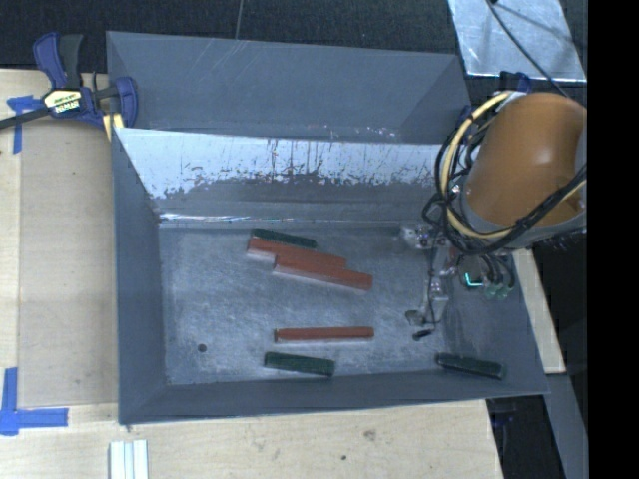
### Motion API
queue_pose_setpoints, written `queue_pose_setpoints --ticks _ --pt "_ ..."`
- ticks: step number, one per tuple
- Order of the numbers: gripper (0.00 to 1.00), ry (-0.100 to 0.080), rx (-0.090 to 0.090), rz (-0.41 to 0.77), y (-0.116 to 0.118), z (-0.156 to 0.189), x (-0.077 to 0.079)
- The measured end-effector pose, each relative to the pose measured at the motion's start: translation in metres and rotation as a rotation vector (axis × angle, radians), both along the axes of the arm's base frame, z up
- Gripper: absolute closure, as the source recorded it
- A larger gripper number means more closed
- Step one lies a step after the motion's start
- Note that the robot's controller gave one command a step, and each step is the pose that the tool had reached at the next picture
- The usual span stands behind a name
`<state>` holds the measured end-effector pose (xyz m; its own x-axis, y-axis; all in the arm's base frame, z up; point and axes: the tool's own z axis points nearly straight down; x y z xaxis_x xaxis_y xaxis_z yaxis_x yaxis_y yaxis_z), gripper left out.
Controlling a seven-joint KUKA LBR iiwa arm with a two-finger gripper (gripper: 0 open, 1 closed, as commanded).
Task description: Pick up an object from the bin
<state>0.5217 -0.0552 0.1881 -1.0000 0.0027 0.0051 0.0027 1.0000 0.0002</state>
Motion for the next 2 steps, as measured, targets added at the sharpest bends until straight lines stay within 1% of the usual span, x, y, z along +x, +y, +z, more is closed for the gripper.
queue_pose_setpoints --ticks 1,2 --pt "0.0 -0.009 -0.001 0.002 0.0 0.004 0.002" --pt "0.0 -0.003 0.001 0.115 0.057 -0.088 -0.009"
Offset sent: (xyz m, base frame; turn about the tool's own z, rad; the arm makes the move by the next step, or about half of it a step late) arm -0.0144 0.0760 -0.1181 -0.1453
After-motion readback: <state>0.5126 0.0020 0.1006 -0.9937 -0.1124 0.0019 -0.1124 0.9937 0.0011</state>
